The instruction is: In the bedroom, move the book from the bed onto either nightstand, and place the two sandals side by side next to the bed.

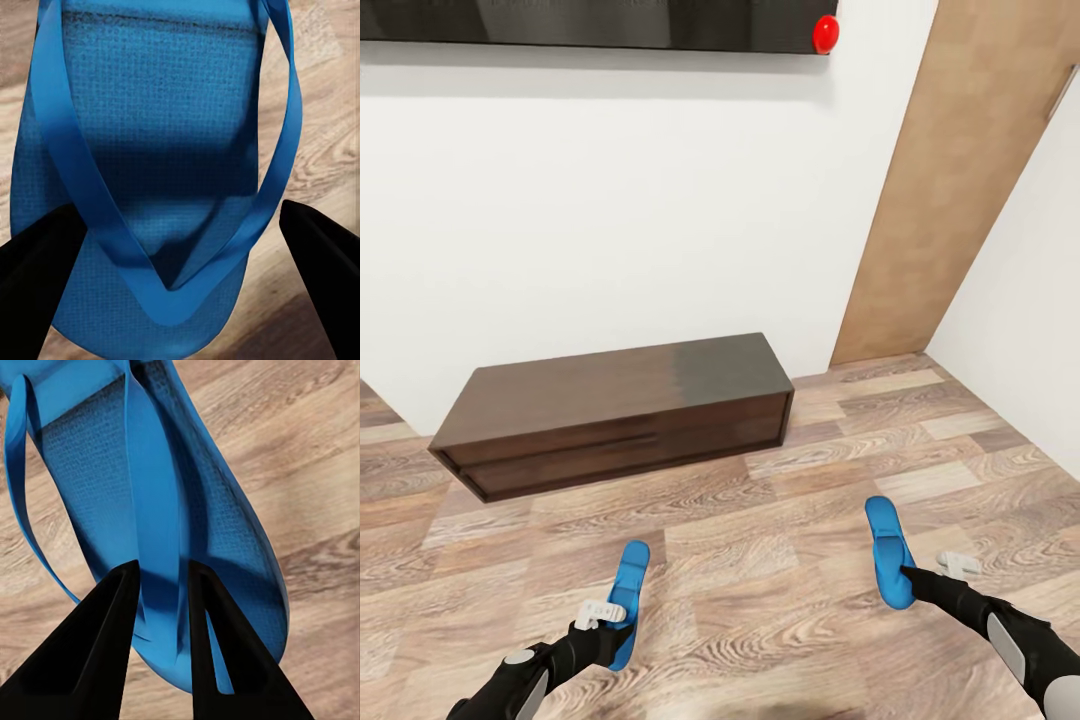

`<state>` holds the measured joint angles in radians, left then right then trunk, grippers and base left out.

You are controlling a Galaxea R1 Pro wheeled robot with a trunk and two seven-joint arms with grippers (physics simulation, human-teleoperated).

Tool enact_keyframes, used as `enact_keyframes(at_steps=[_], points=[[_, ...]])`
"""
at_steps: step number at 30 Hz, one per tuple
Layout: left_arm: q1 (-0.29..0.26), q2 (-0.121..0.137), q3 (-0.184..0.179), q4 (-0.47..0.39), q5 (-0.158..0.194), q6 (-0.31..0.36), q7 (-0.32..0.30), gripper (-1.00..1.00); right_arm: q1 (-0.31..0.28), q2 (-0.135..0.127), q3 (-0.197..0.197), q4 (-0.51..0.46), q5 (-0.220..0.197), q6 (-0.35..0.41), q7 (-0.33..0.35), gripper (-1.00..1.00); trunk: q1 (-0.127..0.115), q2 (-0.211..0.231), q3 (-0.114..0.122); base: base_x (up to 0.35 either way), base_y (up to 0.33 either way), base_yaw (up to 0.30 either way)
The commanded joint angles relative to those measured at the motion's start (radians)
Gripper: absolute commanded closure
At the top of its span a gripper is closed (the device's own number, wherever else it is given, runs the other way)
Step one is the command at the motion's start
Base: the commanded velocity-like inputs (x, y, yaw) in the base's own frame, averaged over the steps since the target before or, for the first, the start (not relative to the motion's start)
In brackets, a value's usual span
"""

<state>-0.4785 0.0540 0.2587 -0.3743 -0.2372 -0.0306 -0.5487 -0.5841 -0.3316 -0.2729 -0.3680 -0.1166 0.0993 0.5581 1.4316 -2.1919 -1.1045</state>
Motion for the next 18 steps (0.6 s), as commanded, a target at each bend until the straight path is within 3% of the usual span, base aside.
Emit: enact_keyframes(at_steps=[1, 6, 15, 18], points=[[0.0, -0.001, 0.008, 0.0, -0.011, -0.003, -0.006, 1.0, 0.0, 0.0, -0.005, 0.0, -0.011, 0.011, 0.008, 1.0, -0.004, 0.007, 0.002, 0.0, 0.0, 0.0], [-0.001, -0.002, 0.007, 0.0, -0.011, -0.003, -0.006, 1.0, 0.0, 0.0, -0.005, 0.0, -0.011, 0.011, 0.008, 1.0, -0.023, 0.042, 0.018, 0.0, 0.0, 0.0], [0.0, -0.002, 0.007, 0.0, -0.013, -0.003, -0.007, 1.0, 0.0, 0.0, -0.004, 0.0, -0.011, 0.011, 0.008, 1.0, -0.023, 0.042, 0.018, 0.0, 0.0, 0.0], [0.0, -0.002, 0.007, 0.0, -0.013, -0.003, -0.007, 1.0, 0.0, 0.0, -0.003, 0.0, -0.011, 0.011, 0.008, 1.0, -0.035, 0.063, 0.028, 0.0, 0.0, 0.0]])
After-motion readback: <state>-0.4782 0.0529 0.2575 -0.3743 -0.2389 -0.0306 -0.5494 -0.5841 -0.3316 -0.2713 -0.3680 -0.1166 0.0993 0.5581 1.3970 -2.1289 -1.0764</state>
